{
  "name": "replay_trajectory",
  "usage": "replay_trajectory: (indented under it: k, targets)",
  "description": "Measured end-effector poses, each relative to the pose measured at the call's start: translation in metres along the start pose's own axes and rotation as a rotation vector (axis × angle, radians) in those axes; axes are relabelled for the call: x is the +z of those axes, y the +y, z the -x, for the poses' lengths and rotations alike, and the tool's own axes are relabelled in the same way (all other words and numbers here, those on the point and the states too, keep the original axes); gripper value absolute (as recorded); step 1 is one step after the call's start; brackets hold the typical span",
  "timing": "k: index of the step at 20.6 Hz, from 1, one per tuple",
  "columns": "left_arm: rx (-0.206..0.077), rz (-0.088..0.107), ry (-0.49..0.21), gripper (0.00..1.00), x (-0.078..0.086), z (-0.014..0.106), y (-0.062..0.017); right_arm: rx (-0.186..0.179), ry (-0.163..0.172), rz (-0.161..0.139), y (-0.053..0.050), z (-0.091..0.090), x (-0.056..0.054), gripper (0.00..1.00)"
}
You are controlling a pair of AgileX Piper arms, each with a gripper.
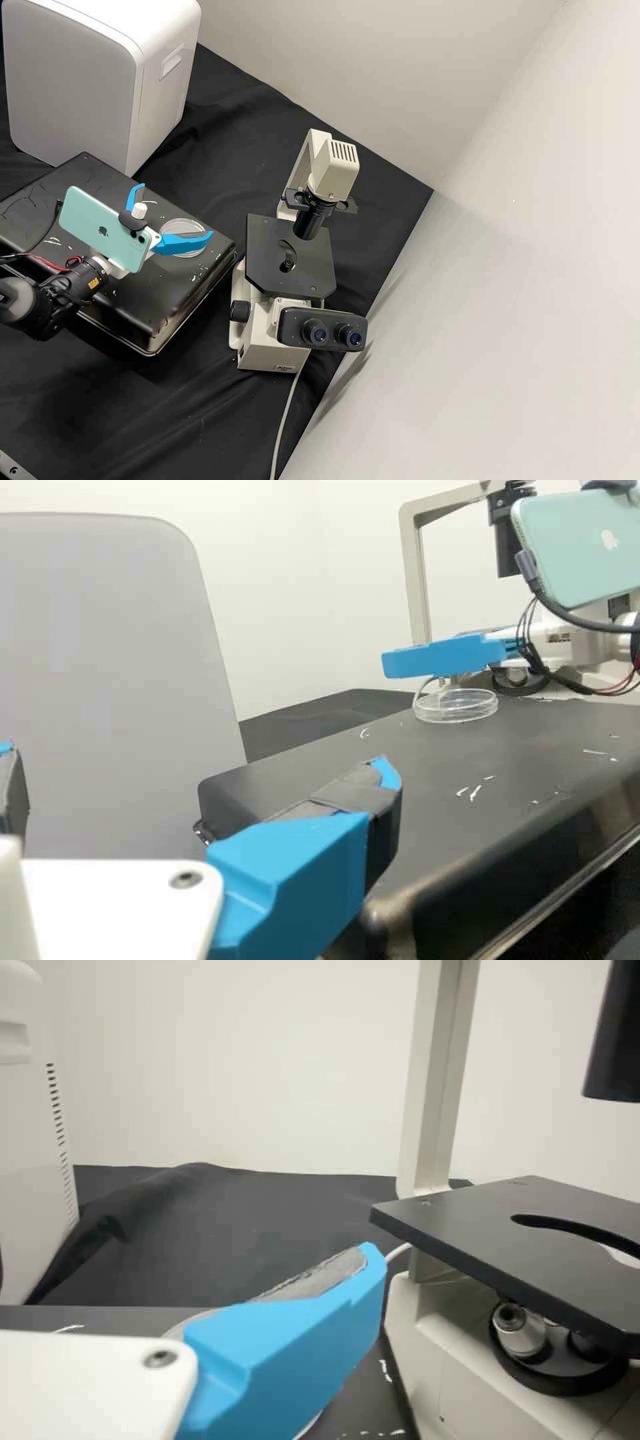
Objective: Place the petri dish on the microscope
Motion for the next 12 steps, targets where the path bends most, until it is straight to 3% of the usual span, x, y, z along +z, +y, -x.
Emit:
replay_trajectory:
  k: [3, 7, 12]
  targets:
    - [0.0, 0.0, 0.0, 1.0, 0.0, 0.0, 0.0, -0.013, 0.003, 0.001, -0.007, 0.0, 0.002, 1.0]
    - [0.0, 0.0, 0.0, 1.0, 0.0, 0.0, 0.0, -0.049, -0.037, 0.004, -0.019, 0.001, 0.008, 1.0]
    - [0.0, 0.0, 0.0, 1.0, 0.0, 0.0, 0.0, -0.083, -0.047, 0.012, -0.028, 0.002, 0.009, 1.0]
